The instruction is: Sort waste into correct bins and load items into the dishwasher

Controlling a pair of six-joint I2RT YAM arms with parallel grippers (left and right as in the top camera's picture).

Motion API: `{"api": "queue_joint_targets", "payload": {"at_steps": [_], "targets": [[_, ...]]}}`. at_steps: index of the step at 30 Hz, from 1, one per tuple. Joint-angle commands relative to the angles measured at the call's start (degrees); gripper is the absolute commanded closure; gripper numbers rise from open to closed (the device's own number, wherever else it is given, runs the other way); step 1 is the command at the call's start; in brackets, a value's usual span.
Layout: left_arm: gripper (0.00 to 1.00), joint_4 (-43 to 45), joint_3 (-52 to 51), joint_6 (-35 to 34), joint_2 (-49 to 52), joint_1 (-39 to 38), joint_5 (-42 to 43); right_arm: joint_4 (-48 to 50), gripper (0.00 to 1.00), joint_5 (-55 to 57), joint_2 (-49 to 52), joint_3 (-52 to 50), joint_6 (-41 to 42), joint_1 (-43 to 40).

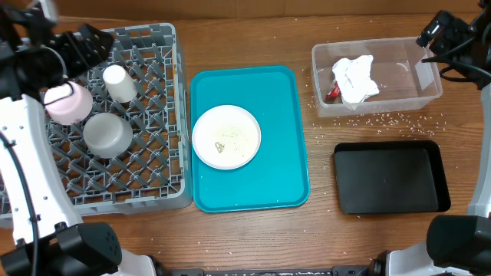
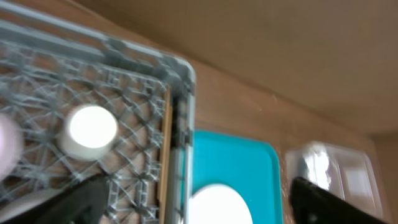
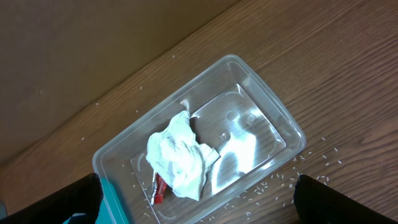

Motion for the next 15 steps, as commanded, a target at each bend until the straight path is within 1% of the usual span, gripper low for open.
{"api": "queue_joint_targets", "payload": {"at_steps": [1,2,4,5,7,8,9,11,15], "targets": [[0.20,-2.91,-0.11,8.20,0.24,-5.38,5.49,0.31,0.00,0.31,-0.68,1.05,0.22,-0.07],[0.25,-3.98,-0.17,8.50,0.28,-7.56,4.11,0.33,0.00,0.31,-0.68,1.05,0.22,-0.07],[0.42,-5.44,-0.22,8.22,0.61,-13.03,-0.87,0.24,0.00,0.28,-0.68,1.05,0.22,-0.07],[0.52,-5.75,-0.22,7.13,0.98,-16.13,-4.59,0.17,0.00,0.31,-0.68,1.05,0.22,-0.07],[0.80,-5.88,-0.22,2.54,2.08,-21.77,-13.18,0.15,0.00,0.31,-0.68,1.05,0.22,-0.07],[0.89,-5.92,-0.22,-0.37,2.80,-24.59,-17.84,0.13,0.00,0.31,-0.68,1.05,0.22,-0.07],[0.96,-5.97,-0.22,-2.60,3.69,-27.04,-21.99,0.13,0.00,0.31,-0.68,1.05,0.22,-0.07],[0.96,-6.08,-0.22,-6.49,6.21,-32.04,-28.87,0.13,0.00,0.31,-0.68,1.05,0.22,-0.09],[0.96,-5.99,-0.22,-7.41,11.69,-38.77,-30.53,0.13,0.00,0.31,-0.68,1.05,0.22,-0.07]]}}
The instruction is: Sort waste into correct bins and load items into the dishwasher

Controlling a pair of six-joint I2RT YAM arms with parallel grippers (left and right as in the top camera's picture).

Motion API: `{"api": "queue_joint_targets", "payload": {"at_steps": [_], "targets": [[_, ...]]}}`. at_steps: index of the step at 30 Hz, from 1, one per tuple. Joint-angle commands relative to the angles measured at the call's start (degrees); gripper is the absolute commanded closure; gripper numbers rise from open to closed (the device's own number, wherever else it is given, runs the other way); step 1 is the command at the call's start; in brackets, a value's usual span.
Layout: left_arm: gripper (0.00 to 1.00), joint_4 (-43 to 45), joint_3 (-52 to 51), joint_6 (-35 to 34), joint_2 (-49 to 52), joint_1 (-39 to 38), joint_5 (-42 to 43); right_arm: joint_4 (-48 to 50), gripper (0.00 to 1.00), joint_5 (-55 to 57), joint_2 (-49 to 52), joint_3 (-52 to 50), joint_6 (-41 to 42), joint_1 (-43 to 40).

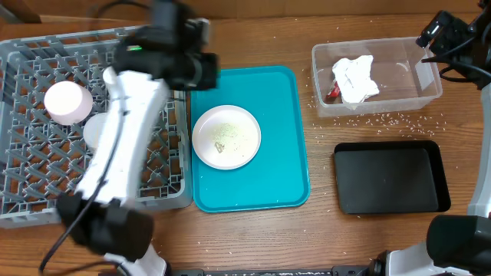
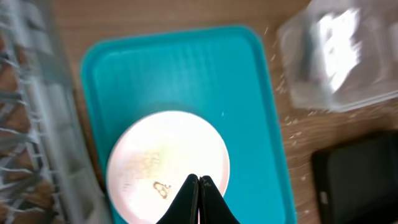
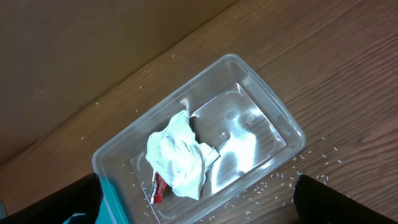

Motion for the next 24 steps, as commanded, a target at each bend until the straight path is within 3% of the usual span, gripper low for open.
{"api": "queue_joint_targets", "payload": {"at_steps": [1,13,19,24], "targets": [[0.96,-0.13,-0.11,-4.81,5.44,-4.31,-8.07,0.31,0.00,0.31,-0.68,1.05,0.24,-0.04],[0.96,-1.11,-0.11,-12.28,19.45,-15.23,-6.34,0.74,0.00,-0.37,-0.68,1.05,0.28,-0.04],[0.96,-2.86,-0.11,-18.51,21.57,-18.75,-13.90,-1.60,0.00,-5.99,-0.68,1.05,0.26,-0.04],[0.96,-3.74,-0.11,-19.37,21.66,-18.14,-17.07,-4.20,0.00,-8.24,-0.68,1.05,0.26,-0.04]]}}
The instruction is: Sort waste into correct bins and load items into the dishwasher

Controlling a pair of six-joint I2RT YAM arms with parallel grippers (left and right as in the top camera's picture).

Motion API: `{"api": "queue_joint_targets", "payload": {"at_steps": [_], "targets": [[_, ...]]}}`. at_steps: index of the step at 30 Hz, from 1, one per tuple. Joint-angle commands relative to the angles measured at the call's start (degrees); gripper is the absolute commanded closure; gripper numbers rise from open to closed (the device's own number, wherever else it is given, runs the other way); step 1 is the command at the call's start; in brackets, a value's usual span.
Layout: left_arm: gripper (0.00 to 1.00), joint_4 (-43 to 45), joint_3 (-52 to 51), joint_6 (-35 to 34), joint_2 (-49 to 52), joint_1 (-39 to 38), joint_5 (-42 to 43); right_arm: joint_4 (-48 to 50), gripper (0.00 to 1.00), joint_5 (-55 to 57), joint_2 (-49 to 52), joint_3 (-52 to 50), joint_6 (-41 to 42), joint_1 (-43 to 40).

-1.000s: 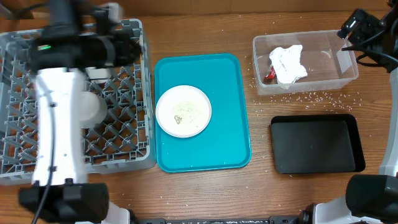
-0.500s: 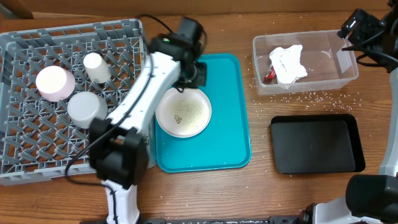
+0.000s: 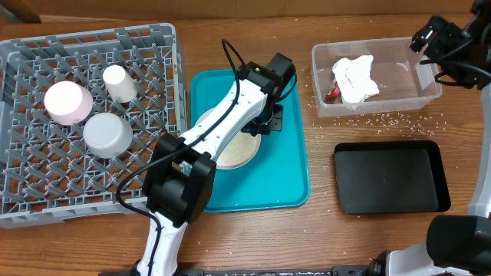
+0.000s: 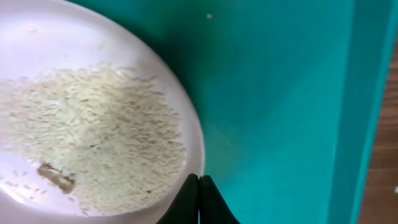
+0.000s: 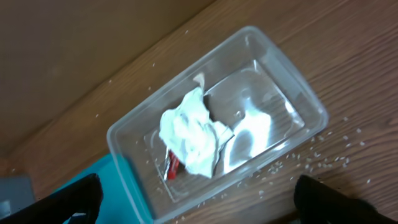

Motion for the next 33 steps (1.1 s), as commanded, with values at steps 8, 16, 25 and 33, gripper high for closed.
{"api": "queue_joint_targets", "payload": {"at_steps": [8,16,25,33], "targets": [[0.96,1.18,-0.76,-2.64,1.49,1.29,-4.50,-2.05,0.00,-7.19,-0.68,1.05,0.26,-0.07],[0.96,2.01,-0.96,-2.60,5.60,1.16,0.04,-3.08,0.00,-7.13,-0.68,1.05,0.24,-0.07],[0.96,4.35,-0.96,-0.74,6.51,-0.85,1.99,-3.06,0.00,-7.10,-0.68,1.05,0.24,-0.07],[0.96,8.76,-0.96,0.85,6.51,-3.52,4.90,-3.96,0.00,-7.10,-0.68,1.05,0.24,-0.07]]}}
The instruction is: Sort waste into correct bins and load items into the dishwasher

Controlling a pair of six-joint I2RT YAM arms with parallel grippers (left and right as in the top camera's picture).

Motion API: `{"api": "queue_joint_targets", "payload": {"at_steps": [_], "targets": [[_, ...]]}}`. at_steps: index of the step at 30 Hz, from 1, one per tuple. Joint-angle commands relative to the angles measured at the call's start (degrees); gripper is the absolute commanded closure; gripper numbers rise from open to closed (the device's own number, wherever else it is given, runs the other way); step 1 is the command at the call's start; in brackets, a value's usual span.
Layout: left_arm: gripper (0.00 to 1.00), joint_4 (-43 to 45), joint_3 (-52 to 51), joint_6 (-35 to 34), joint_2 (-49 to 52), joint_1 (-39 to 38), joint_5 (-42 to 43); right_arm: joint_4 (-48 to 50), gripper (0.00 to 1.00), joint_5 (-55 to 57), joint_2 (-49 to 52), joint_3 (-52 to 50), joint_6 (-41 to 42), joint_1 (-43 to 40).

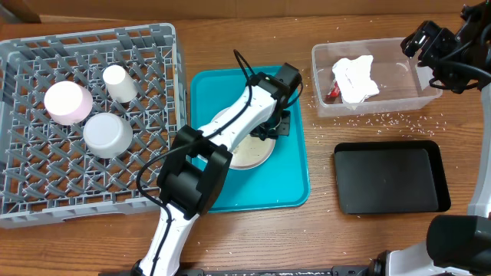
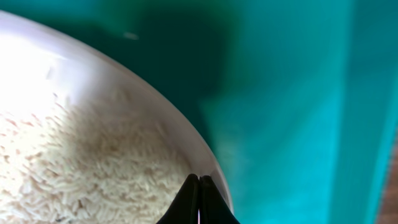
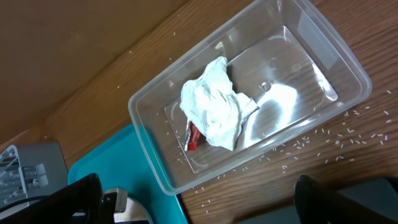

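Note:
A white plate (image 1: pixel 244 149) with rice on it lies on the teal tray (image 1: pixel 291 184). My left gripper (image 1: pixel 268 130) is down at the plate's right rim. In the left wrist view its fingertips (image 2: pixel 199 182) are pressed together, shut, right at the rim of the plate (image 2: pixel 93 155), with the tray (image 2: pixel 292 93) beyond. I see nothing between them. My right gripper (image 1: pixel 430 42) hangs open high over the clear bin (image 1: pixel 376 103); in its own view the right gripper (image 3: pixel 199 202) has its fingers far apart and empty.
The grey dish rack (image 1: pixel 153 153) at left holds a pink cup (image 1: pixel 67 102), a white cup (image 1: pixel 116 83) and a grey bowl (image 1: pixel 107 134). The clear bin holds a crumpled napkin (image 3: pixel 214 102) and a red wrapper (image 3: pixel 193 137). A black bin (image 1: pixel 391 178) sits front right. Rice grains litter the table.
My left gripper has come closer to the plate's rim, still shut, and the plate sits slightly further right on the tray. My right gripper has shifted left, still open.
My left gripper first stood open over the dish rack. Then it was shut above the plate on the tray, then low at the plate's right rim, and now it is right against that rim. The right gripper stayed open above the clear bin, drifting left.

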Motion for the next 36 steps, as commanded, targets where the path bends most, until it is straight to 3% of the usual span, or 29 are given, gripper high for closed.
{"api": "queue_joint_targets", "payload": {"at_steps": [1,12,18,23,27,32,36], "targets": [[0.96,0.46,0.00,1.29,0.37,-1.42,1.84,-0.31,0.00,-0.50,-0.68,1.05,0.24,-0.04],[0.96,-0.55,5.42,4.04,-1.29,-3.82,-1.90,-1.07,0.00,-0.59,-0.68,1.05,0.24,-0.04],[0.96,-9.03,16.76,4.07,-3.32,-1.25,-8.79,-1.90,0.00,-9.90,-0.68,1.05,-5.05,0.79],[0.95,-15.98,26.12,4.09,-4.98,3.74,-12.28,-2.12,0.00,-12.90,-0.68,1.05,-7.58,6.80],[0.69,-19.56,31.50,4.07,-5.68,9.90,-12.57,-1.86,0.00,-10.01,-0.20,0.37,-8.46,15.52],[0.03,-21.81,33.68,4.07,-5.73,18.91,-13.46,-0.20,0.01,-5.07,2.45,-1.66,-8.44,26.80],[0.00,-23.82,33.64,3.80,-5.73,26.67,-13.22,1.97,0.14,-4.66,6.64,-2.29,-8.46,34.40]]}}
